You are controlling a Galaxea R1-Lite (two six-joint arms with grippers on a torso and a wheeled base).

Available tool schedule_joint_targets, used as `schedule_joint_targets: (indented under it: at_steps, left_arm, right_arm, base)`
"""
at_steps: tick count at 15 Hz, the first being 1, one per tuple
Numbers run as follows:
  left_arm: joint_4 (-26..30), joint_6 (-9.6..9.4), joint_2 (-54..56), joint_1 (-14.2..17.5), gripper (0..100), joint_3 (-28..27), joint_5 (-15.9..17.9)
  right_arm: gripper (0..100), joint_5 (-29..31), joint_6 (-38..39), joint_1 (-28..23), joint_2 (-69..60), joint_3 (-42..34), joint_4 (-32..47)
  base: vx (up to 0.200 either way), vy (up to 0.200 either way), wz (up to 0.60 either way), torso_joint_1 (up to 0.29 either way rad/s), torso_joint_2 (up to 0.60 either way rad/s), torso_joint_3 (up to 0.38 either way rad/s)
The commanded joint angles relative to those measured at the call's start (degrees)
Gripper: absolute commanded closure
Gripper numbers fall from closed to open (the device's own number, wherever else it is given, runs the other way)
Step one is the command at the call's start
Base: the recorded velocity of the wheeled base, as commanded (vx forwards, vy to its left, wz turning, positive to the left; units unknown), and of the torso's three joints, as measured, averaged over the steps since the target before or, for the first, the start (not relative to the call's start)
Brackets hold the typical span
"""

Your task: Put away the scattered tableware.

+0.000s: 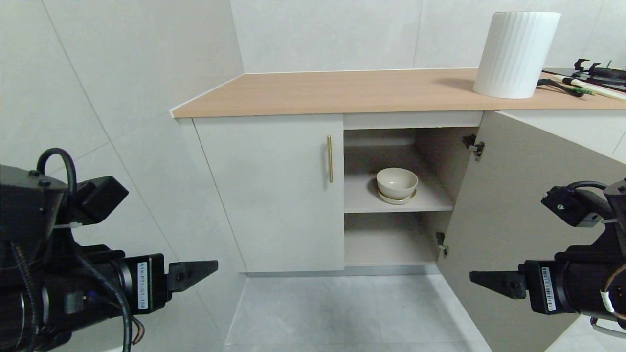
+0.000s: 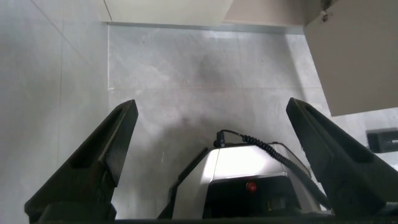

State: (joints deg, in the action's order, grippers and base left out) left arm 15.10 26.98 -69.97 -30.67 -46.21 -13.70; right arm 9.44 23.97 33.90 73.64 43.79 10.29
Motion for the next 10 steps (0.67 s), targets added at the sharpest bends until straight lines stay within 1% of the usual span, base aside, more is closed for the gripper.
schedule_joint_targets:
  at_steps: [1,4,10]
  left_arm:
    - [0.01,0.0,-0.07,0.0,0,-0.02,-0.1]
    - [0.01,0.09,-0.07,0.0,0,-0.02,-0.1]
    - [-0.07,0.09,-0.07,0.0,0,-0.02,-0.1]
  right_arm:
    - [0,0.06,-0.06,0.02,0.01,-0.11,0.17]
    - [0,-0.03,-2.43,0.02,-1.05,-0.55,2.19]
    - [0,-0.56,-7.53,-0.06,-4.56,-0.19,10.45]
  base:
    - [0.0,-0.2,0.0,-0.007,0.0,0.002]
    - [0.0,-0.2,0.0,0.007,0.01,-0.004]
    - [0.0,-0.2,0.0,0.0,0.0,0.006]
